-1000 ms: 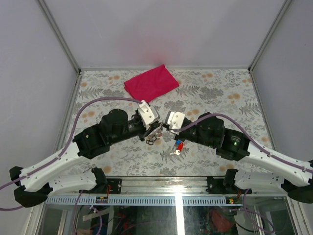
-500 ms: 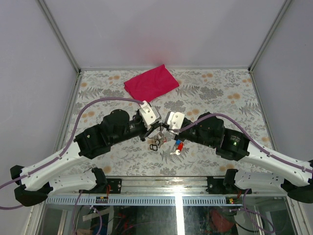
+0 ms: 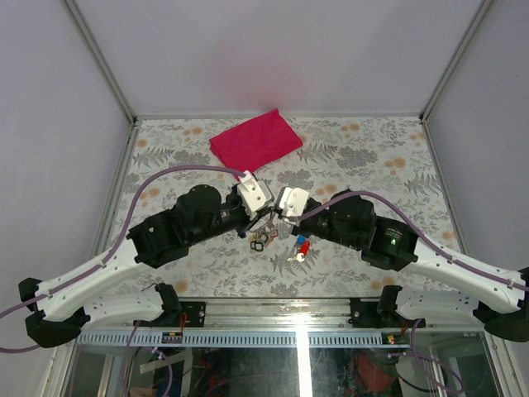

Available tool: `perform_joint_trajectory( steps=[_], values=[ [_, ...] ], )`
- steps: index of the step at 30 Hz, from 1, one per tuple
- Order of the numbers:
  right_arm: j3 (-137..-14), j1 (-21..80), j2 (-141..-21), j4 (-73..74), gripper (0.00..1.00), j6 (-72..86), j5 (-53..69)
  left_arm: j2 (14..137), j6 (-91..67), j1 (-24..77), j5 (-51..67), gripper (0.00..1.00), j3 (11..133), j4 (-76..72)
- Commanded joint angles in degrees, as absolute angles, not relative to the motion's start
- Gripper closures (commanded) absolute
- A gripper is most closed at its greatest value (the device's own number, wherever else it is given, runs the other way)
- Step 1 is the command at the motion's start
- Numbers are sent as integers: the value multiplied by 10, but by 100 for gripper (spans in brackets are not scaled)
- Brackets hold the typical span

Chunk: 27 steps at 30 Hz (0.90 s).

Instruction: Put the keys on the keyring

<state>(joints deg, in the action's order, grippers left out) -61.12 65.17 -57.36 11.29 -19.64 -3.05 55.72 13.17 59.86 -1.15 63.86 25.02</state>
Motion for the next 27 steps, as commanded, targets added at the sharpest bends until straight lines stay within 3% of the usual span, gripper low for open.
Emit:
perform_joint_trajectory(
  steps=[1, 27],
  values=[
    [-636, 655, -579, 95, 100, -190, -74, 552, 140, 607, -6, 100, 662, 209],
    [-645, 655, -565, 88, 100, -161, -59, 564, 145, 611, -36, 100, 663, 226]
  ],
)
